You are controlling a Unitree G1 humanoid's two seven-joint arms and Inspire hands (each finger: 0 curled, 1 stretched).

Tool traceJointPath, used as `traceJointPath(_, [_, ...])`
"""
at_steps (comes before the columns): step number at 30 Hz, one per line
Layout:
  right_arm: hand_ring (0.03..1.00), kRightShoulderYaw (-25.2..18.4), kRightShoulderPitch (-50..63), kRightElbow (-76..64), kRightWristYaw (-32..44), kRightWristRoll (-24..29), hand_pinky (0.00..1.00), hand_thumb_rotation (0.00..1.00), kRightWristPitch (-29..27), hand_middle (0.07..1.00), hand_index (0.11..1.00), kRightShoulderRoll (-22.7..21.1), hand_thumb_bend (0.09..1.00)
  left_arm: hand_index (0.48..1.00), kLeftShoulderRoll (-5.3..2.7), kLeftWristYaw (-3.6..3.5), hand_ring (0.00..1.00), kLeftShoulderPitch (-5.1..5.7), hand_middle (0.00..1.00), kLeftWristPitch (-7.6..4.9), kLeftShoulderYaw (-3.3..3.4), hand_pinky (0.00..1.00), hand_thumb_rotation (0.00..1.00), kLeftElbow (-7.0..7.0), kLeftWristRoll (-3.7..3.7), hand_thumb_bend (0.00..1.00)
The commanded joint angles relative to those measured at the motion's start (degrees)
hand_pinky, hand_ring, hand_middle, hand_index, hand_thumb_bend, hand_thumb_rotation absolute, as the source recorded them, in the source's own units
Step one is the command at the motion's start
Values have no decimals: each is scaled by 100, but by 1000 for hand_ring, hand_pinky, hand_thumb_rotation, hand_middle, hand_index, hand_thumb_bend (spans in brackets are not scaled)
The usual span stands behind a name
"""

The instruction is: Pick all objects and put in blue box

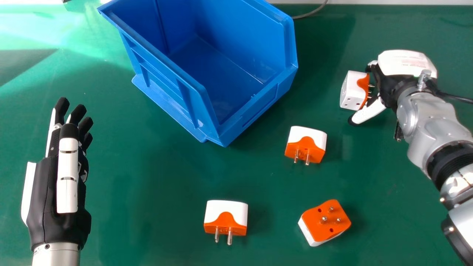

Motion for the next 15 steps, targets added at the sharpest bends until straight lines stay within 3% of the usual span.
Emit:
traceJointPath(1, [861, -50, -268, -12, -108, -11, 759, 367, 52, 904, 886, -7, 628, 976, 16, 4, 949, 73, 958, -92, 22, 978, 914, -148, 10, 440])
traceJointPath(6, [861, -17, -273, -65, -177, -58, 758, 370, -32, 904, 888, -25, 629, 974, 6, -26, 948, 110, 957, -76, 33, 976, 908, -170, -56, 443])
traceJointPath(13, [851, 5, -323, -56, -151, -78, 740, 373, -53, 891, 871, 1, 630, 971, -11, 23, 945, 194, 953, -35, 31, 974, 887, -271, -23, 449])
traceJointPath(15, [846, -2, -319, -76, -132, -64, 733, 376, -61, 885, 866, 16, 632, 967, -12, 10, 943, 214, 949, -25, 31, 970, 884, -290, -49, 451])
